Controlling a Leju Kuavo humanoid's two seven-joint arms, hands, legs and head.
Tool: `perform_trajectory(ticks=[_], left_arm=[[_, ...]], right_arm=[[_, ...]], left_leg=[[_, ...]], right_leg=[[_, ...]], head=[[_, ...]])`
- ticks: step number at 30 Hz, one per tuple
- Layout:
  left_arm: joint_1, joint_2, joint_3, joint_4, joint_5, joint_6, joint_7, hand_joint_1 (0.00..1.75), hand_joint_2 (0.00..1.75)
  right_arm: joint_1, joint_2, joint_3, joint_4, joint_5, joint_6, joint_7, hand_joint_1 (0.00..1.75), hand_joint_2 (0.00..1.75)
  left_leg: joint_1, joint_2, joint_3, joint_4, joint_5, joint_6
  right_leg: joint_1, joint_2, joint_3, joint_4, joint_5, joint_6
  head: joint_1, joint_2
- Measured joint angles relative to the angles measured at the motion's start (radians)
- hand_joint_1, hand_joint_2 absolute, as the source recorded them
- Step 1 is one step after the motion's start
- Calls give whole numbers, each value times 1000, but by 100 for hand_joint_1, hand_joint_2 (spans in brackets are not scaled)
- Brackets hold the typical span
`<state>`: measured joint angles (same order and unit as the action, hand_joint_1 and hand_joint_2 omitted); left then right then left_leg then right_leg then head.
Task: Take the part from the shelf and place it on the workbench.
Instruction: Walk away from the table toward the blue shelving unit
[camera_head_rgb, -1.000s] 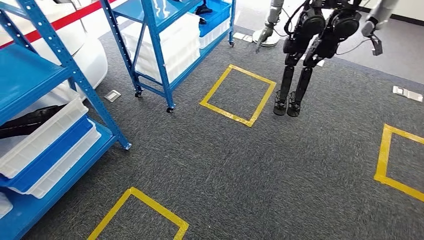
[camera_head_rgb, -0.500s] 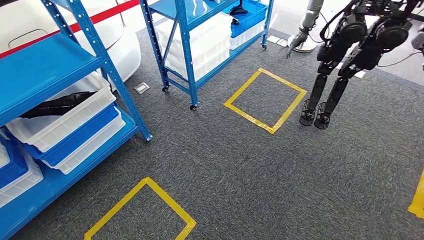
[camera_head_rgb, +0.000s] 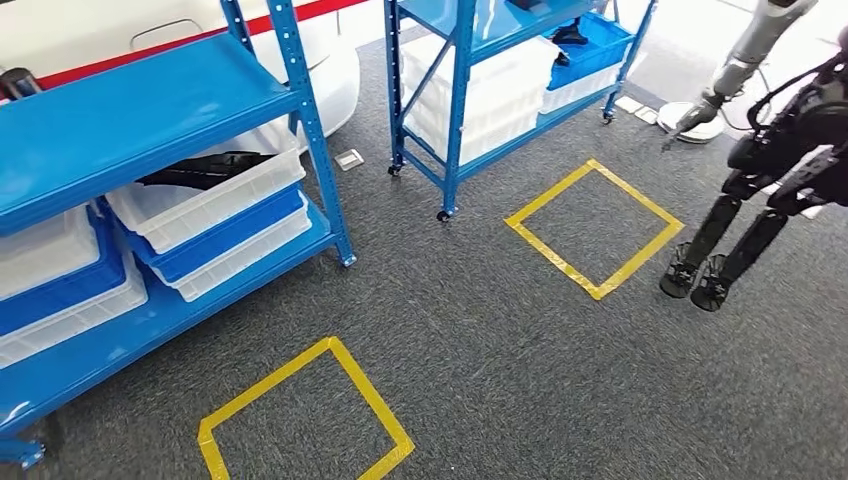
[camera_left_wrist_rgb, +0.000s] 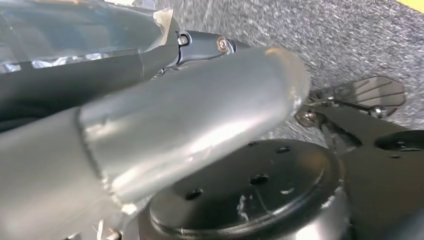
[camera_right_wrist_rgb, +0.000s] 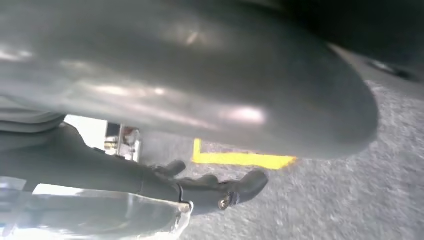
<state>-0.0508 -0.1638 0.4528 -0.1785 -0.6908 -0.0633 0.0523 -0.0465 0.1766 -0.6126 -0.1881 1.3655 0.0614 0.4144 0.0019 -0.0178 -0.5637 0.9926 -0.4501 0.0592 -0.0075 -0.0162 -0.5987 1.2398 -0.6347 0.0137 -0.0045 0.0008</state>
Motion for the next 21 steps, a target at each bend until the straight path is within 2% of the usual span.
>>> perform_trajectory(ticks=[1, 2, 3, 5, 6, 7, 8, 10, 11, 12, 14, 15, 16, 17, 18, 19, 21], left_arm=[[0, -1, 1, 0, 0, 0, 0, 0, 0], [1, -2, 1, 0, 0, 0, 0, 0, 0], [2, -3, 2, 0, 0, 0, 0, 0, 0], [2, -4, 3, 0, 0, 0, 0, 0, 0], [2, -4, 3, 0, 0, 0, 0, 0, 0], [2, -4, 4, 0, 0, 0, 0, 0, 0], [2, -4, 4, 0, 0, 0, 0, 0, 0], [7, -3, 5, 0, 0, 1, 0, 0, 0], [9, -3, 5, 0, -1, 1, 0, 0, 0], [9, -2, 5, 0, -1, 1, -1, 0, 0], [6, -2, 5, 0, -2, 2, -2, 0, 0], [4, -2, 6, 0, -2, 2, -3, 0, 0], [4, -2, 6, 0, -2, 2, -3, 0, 0], [4, -2, 6, 0, -3, 2, -4, 0, 0], [5, -2, 6, 0, -4, 2, -4, 0, 0], [6, -2, 6, 0, -5, 2, -5, 0, 0], [5, -2, 6, 0, -8, 2, -8, 0, 0]], right_arm=[[-1, -1, 0, 0, 0, 0, -1, 0, 0], [-4, -2, 0, 0, 0, -1, -1, 0, 0], [-5, -2, 0, 0, 1, -1, 0, 0, 0], [-2, -4, 0, 0, 2, -1, 0, 0, 0], [-1, -4, 0, 1, 2, -1, 0, 0, 0], [0, -4, 0, 1, 2, -1, 0, 0, 0], [0, -4, 0, 1, 1, -1, 0, 0, 0], [-4, -3, 0, 1, 0, -2, 0, 0, 0], [-5, -2, 0, 1, -1, -2, 0, 0, 0], [-3, -1, 0, 1, -1, -3, 0, 0, 0], [1, -1, 0, 1, -2, -3, 0, 0, 0], [3, 0, 0, 1, -3, -3, 0, 0, 0], [4, -1, 0, 1, -3, -3, 0, 0, 0], [5, -1, 0, 1, -4, -3, 0, 0, 0], [4, -1, 0, 1, -5, -3, 0, 0, 0], [4, -1, 0, 1, -6, -3, 0, 0, 0], [3, 0, 0, 1, -7, -4, 0, 0, 0]], left_leg=[[0, -16, 0, 0, 0, -1], [1, -31, 2, 1, -1, -2], [2, -47, 4, 2, -2, -4], [4, -79, 5, 9, -7, -14], [3, -92, 2, 15, -11, -21], [3, -103, -1, 19, -14, -28], [2, -111, -4, 20, -15, -34], [7, -117, -8, 20, -15, -42], [7, -101, -12, 30, -22, -46], [8, -74, -25, 57, -37, -49], [8, -14, -79, 161, -92, -57], [9, 1, -115, 228, -120, -60], [11, 9, -143, 278, -133, -62], [11, 13, -157, 299, -130, -62], [11, 18, -151, 281, -109, -61], [11, 23, -126, 231, -77, -58], [6, 62, -57, 99, -26, -46]], right_leg=[[-2, 4, -22, 38, -7, 5], [-5, 6, -27, 38, 3, 14], [-8, 10, -15, 2, 29, 25], [-17, 45, 35, -133, 95, 45], [-20, 62, 52, -184, 116, 46], [-20, 75, 62, -215, 128, 41], [-16, 77, 63, -223, 130, 31], [-16, 59, 70, -224, 133, 13], [-19, 49, 73, -225, 134, 5], [-21, 38, 76, -226, 135, -2], [-17, 13, 78, -227, 133, -15], [-14, -2, 78, -227, 131, -19], [-12, -17, 78, -227, 129, -21], [-10, -30, 79, -227, 127, -23], [-8, -43, 79, -227, 125, -24], [-7, -54, 80, -227, 122, -25], [-3, -75, 88, -228, 116, -21]], head=[[0, 0], [1, 0], [1, 0], [3, 0], [4, 0], [4, 0], [3, 0], [-1, 0], [-2, 0], [-6, 0], [-13, 0], [-16, 0], [-16, 0], [-16, 0], [-16, 0], [-16, 0], [-15, 0]])
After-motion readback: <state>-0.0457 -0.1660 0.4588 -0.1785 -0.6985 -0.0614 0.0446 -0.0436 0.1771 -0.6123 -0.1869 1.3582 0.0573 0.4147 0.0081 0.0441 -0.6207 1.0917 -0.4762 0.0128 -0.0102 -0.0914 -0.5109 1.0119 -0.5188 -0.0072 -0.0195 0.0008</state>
